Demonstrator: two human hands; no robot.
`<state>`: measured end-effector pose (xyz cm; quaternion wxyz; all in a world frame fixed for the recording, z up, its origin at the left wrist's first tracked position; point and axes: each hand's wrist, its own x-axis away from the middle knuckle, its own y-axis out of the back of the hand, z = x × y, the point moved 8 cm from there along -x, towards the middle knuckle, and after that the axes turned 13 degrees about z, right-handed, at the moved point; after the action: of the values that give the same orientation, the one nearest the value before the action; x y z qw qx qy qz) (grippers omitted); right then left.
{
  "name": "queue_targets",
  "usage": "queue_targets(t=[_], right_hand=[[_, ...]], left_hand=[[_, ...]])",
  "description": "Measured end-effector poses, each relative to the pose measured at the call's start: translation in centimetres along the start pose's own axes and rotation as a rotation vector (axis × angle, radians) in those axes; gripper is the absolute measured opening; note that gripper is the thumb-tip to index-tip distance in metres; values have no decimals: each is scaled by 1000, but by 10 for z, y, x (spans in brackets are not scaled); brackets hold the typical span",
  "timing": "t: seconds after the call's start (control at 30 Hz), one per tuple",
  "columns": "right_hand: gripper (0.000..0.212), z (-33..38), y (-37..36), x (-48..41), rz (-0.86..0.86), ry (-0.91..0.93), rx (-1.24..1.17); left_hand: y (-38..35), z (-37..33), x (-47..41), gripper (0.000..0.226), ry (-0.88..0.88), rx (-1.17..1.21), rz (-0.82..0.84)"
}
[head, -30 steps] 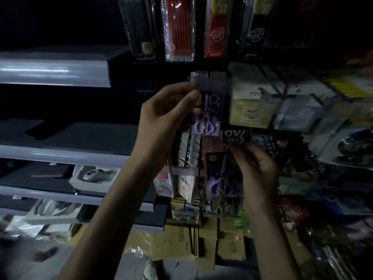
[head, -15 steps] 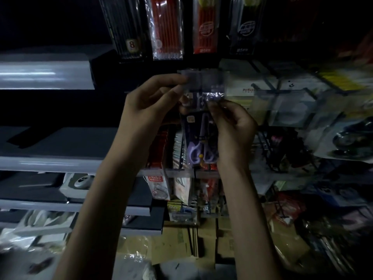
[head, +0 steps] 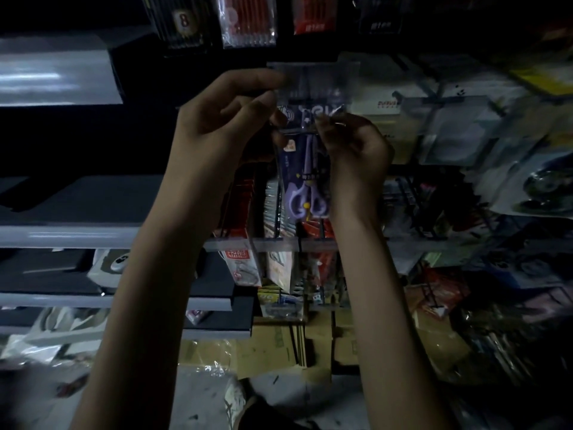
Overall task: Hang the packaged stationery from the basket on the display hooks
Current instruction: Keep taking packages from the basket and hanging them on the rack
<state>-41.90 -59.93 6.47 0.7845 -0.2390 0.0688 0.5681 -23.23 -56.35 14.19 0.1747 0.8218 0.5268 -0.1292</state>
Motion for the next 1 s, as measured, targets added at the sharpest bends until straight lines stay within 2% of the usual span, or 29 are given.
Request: queue_targets(t=[0.3, 0.43, 0.67, 0.8, 0.87, 1.0], right_hand=[[9, -11, 3, -6, 31, 22, -22], [20, -18, 5, -9, 12, -10, -37], [19, -19, 7, -9, 25, -64, -42], [11, -18, 8, -10, 14, -79, -38], [13, -18, 8, -10, 20, -86, -45], [12, -19, 5, -9, 18, -104, -65]], left_hand=[[-2, 4, 7, 19, -60, 23, 6], [-2, 14, 18, 20, -61, -11, -33], [-3, 46, 32, 24, -5, -36, -89], [5, 76, 30, 19, 48, -150, -218], [8, 91, 27, 20, 79, -127, -273], [0, 111, 18, 20, 101, -24, -252]])
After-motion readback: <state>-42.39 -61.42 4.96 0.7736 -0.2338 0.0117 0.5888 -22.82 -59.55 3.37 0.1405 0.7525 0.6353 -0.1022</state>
